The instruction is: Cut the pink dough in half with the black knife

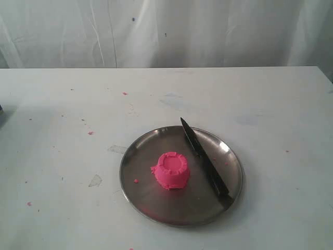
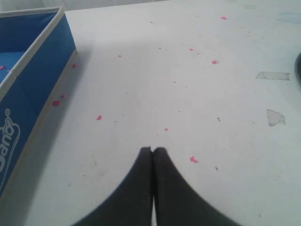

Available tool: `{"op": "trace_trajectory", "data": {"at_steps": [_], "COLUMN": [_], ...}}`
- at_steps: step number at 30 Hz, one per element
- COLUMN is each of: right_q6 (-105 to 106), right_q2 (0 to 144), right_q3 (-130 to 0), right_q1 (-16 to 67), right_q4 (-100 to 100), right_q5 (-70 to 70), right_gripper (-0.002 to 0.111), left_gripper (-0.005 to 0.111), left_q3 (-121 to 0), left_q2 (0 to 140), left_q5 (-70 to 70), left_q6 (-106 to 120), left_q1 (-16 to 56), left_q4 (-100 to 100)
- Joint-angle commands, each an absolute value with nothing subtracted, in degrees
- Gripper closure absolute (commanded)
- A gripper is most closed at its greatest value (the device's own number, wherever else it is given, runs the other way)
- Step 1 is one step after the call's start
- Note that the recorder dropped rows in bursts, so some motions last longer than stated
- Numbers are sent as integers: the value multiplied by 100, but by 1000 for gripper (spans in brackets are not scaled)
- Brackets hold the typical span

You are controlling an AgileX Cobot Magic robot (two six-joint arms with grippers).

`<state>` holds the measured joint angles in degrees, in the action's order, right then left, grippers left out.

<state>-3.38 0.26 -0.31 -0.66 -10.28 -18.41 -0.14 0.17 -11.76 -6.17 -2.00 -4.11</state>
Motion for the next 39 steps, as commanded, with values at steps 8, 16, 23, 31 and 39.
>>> {"op": "trace_trajectory", "data": {"at_steps": [8,16,23,31,39], "right_q6": [-358,-370,-735,-836,-790], "right_q2": [0,0,0,0,0], "right_q3": [0,0,0,0,0], "right_q1": [-47,-47,-47,-47,-47], "right_q4": [-1032,-1032,-1032,-993,-993], "right_q5": [-1799,-1541,1048,3920,4253], "right_gripper": [108,108,108,108,108], "left_gripper": [107,107,107,107,107], "left_q3": [0,0,0,0,0], "left_q2": [0,0,0,0,0], "left_q5": [-1160,-1160,-1160,-1160,-1160], "left_q6": [-601,-601,-601,-601,-601], "left_q1": [-200,-200,-200,-200,-200], "left_q4": [-392,-392,-392,-392,-392]}}
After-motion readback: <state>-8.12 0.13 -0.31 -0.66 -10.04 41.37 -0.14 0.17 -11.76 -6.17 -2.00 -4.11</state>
